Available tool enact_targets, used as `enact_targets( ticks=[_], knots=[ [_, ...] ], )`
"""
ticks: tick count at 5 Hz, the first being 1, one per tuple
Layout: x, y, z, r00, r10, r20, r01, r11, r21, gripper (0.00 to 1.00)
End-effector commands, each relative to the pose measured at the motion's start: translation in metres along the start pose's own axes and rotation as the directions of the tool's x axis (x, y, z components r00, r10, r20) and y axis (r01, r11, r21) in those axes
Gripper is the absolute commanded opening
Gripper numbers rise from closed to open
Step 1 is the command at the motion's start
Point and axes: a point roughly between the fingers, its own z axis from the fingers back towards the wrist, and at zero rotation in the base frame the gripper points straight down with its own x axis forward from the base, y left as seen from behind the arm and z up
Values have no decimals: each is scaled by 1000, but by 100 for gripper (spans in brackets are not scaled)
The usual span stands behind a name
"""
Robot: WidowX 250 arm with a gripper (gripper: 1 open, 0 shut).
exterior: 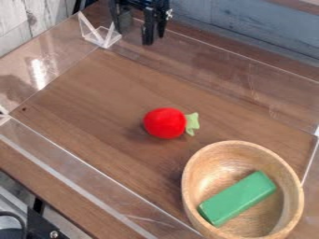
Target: Move the red object to the right side of the table
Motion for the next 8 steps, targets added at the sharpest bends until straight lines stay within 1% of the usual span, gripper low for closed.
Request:
enact_targets(
  ticks=[1, 2, 3, 4, 5, 6, 7, 8],
  knots=[
    [4, 8, 11, 997, 37, 66, -37, 999, -4, 100],
    [6, 13, 6, 993, 83, 80, -81, 996, -32, 100],
    [9, 16, 2, 989, 118, 92, -114, 992, -54, 100],
    [7, 5, -8, 993, 62, 100, -55, 996, -65, 100],
    [8, -7, -10, 989, -32, 145, 38, 999, -37, 100],
    [11, 1, -7, 980, -73, 183, 74, 997, -1, 100],
    [13, 10, -4, 970, -107, 220, 103, 994, 30, 100],
    [9, 13, 2, 963, -90, 255, 80, 996, 47, 100]
  ],
)
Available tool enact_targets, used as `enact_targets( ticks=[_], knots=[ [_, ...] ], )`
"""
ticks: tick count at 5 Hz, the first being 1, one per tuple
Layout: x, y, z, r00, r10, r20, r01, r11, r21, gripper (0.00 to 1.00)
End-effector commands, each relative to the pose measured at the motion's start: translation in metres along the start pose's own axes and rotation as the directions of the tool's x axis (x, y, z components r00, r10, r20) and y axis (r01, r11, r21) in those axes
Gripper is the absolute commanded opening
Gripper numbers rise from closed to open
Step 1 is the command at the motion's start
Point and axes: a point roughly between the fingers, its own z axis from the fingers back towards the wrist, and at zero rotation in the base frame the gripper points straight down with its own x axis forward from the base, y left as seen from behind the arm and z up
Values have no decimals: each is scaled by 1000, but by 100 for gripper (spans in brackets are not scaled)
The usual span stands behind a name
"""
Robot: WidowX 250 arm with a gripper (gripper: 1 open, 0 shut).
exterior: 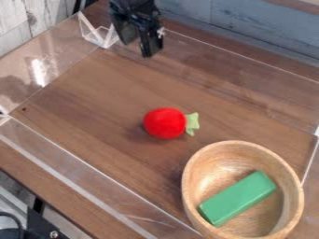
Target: Move the red object to the right side of the table
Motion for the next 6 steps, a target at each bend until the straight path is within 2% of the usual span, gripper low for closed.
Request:
enact_targets(
  ticks=[1, 2, 3, 5, 6],
  knots=[
    [4, 6, 24, 995, 24, 92, -29, 999, 44, 100],
    [15, 4, 25, 990, 65, 129, -72, 996, 53, 100],
    [24, 2, 22, 983, 115, 143, -121, 992, 36, 100],
    [16, -2, 4, 992, 27, 127, -18, 997, -72, 100],
    [13, 0, 3, 990, 65, 124, -53, 994, -95, 100]
  ],
)
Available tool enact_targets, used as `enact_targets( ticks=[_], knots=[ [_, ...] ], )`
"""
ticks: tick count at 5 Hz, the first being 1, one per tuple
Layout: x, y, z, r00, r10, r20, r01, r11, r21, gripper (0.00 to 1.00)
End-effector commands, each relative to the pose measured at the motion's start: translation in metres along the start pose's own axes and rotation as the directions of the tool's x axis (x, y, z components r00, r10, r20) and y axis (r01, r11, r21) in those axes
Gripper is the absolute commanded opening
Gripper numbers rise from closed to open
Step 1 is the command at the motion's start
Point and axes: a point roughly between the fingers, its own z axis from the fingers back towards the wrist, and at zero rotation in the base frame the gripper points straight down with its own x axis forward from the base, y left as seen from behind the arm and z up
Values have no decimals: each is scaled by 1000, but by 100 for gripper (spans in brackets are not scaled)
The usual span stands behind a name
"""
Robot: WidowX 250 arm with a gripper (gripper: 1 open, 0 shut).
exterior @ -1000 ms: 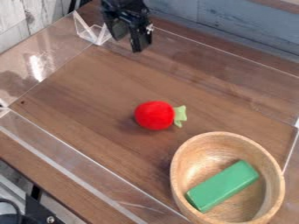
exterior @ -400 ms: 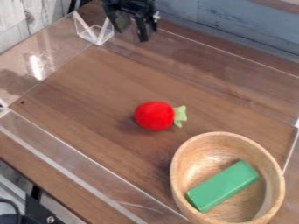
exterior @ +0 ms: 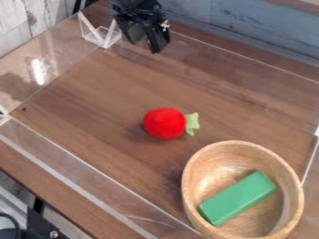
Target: Move the red object to the right side of the table
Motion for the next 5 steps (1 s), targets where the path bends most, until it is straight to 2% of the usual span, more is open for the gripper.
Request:
enact_targets(
  ticks=[1, 2, 3, 4, 5],
  knots=[
    [1, -5, 1, 999, -36, -5, 36, 999, -12, 100],
    [-5, -15, -7, 996, -80, -41, 79, 996, -45, 100],
    [-10, -29, -17, 987, -143, -72, 137, 987, -83, 100],
    [-14, -47, -32, 972, -216, -93, 204, 971, -122, 100],
    [-14, -68, -49, 951, -290, -105, 273, 950, -154, 100]
  ],
)
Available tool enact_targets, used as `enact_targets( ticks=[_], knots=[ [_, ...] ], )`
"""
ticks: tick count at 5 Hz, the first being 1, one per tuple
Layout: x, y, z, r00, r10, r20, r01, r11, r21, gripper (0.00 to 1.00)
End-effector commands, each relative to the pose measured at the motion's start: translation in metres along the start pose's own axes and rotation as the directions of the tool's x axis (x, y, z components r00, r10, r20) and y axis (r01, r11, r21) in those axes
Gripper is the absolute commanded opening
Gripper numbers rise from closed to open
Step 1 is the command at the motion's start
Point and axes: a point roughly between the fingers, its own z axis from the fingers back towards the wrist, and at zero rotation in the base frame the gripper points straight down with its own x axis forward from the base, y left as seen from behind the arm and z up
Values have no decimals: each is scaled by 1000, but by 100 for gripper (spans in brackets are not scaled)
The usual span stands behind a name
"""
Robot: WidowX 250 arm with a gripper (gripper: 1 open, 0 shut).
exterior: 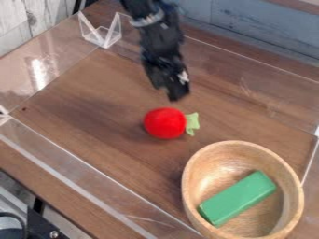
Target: Move the red object to the right side of the table
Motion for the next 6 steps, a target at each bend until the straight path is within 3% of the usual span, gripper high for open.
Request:
enact_targets(
  ticks=[1, 2, 3, 4, 5, 6],
  knots=[
    [-3, 9, -10, 999, -43, 22, 43, 999, 7, 100],
    [-7, 15, -17, 998, -61, -8, 61, 998, 2, 100],
    [-10, 20, -24, 997, -63, -37, 63, 998, -1, 0],
    [-1, 14, -13, 993, -46, -108, 49, 999, 24, 0],
    [26, -11, 5, 988, -7, -152, 15, 999, 50, 0],
    [51, -44, -3, 988, 14, -156, -5, 998, 58, 0]
  ],
)
